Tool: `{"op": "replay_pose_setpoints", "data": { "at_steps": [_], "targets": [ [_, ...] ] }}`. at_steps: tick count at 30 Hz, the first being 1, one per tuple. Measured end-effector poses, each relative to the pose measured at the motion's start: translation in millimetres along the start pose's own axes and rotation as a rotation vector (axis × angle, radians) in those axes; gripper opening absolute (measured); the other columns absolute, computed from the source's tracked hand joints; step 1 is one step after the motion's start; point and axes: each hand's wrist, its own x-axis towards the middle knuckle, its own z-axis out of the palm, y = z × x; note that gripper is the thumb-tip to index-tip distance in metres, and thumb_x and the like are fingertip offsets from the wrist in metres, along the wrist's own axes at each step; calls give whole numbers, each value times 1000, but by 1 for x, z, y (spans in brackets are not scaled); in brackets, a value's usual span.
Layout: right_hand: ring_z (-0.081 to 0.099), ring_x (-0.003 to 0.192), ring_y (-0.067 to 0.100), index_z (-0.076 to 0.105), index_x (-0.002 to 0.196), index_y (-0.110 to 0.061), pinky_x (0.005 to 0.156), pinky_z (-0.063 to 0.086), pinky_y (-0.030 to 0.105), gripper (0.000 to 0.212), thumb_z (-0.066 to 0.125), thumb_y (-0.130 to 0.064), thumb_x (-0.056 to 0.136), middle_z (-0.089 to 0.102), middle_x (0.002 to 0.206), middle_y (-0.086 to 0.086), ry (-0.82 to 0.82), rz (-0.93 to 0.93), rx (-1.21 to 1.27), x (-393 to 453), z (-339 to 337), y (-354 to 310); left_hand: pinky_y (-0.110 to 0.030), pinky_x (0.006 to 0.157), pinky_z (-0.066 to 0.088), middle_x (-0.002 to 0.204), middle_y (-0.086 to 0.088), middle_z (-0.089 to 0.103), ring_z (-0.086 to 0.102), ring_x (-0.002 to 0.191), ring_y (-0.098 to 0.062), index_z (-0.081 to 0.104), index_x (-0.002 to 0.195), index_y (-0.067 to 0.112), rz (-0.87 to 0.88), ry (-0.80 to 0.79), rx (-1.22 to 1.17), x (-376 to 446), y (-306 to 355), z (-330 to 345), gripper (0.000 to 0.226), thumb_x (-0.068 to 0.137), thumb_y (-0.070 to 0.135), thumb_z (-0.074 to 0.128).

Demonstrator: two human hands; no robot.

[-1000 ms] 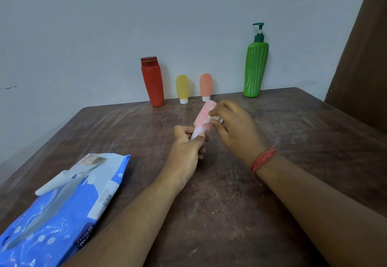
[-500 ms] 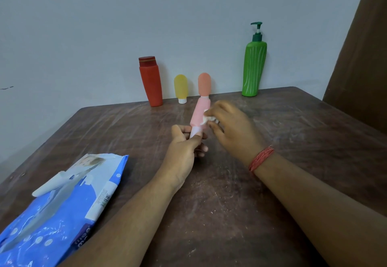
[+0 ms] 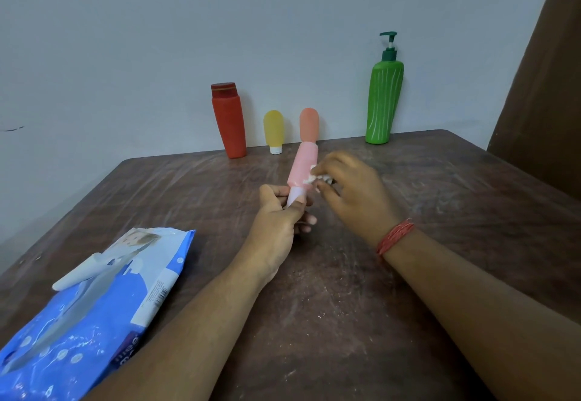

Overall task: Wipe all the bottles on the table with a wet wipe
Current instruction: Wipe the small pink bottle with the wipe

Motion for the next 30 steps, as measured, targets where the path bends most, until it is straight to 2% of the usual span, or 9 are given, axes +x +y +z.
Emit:
{"op": "replay_pose_setpoints", "data": {
  "at_steps": [2,6,11,14,16,18,22,27,30],
  "targets": [
    [60,87,15,70,98,-8,74,43,17,13,71,-6,85,64,101,4,44,43,16,0,-3,1,-30,66,53,107,-9,69,65,71,-12,41,111,16,5,-13,13,-1,-1,1,13,104,13,52],
    [61,88,14,71,94,-8,75,44,18,11,72,-8,84,65,98,3,-72,-79,22,-4,2,-5,-31,64,51,92,-6,70,64,67,-14,42,108,13,4,14,-95,0,2,-2,9,104,10,50],
    [62,86,13,69,95,-15,77,55,37,10,68,-8,88,64,96,-3,175,254,227,1,-2,6,-31,63,50,100,-11,68,63,66,-18,40,111,9,0,-124,-73,-3,1,0,5,106,9,42],
    [68,87,16,66,89,-24,85,57,46,17,69,-8,89,71,91,1,87,468,572,-1,-1,6,-31,63,50,98,-11,67,61,64,-18,39,109,10,-10,-150,-95,-3,1,0,3,107,8,39],
    [69,86,21,66,88,-20,88,56,51,15,70,-6,89,72,90,7,-1,516,712,-3,4,3,-32,62,49,95,-11,66,58,62,-17,39,108,10,-30,-137,-139,-2,2,-2,3,107,8,38],
    [67,85,20,66,88,-16,88,57,48,13,69,-3,89,72,89,7,30,539,756,-2,5,1,-33,62,49,93,-11,65,53,60,-17,40,106,10,-55,-165,-154,-2,3,-4,4,108,8,37],
    [64,82,12,63,90,-12,79,56,34,12,66,-1,91,68,88,4,257,621,870,3,-2,4,-32,64,50,90,-9,65,48,59,-15,41,103,12,-64,-262,-61,-5,3,-1,9,108,8,34],
    [61,81,26,66,90,-2,84,54,50,2,68,-3,89,67,86,14,-5,683,915,-4,2,1,-33,61,49,90,-10,60,42,56,-14,42,101,12,-85,-217,-159,-3,5,-5,11,108,10,35],
    [65,76,18,65,84,-11,78,56,40,14,66,2,89,70,78,3,200,713,1012,4,-4,1,-32,62,50,90,-9,59,40,55,-14,40,104,11,-59,-263,-72,-3,4,-6,8,109,10,33]
  ]
}}
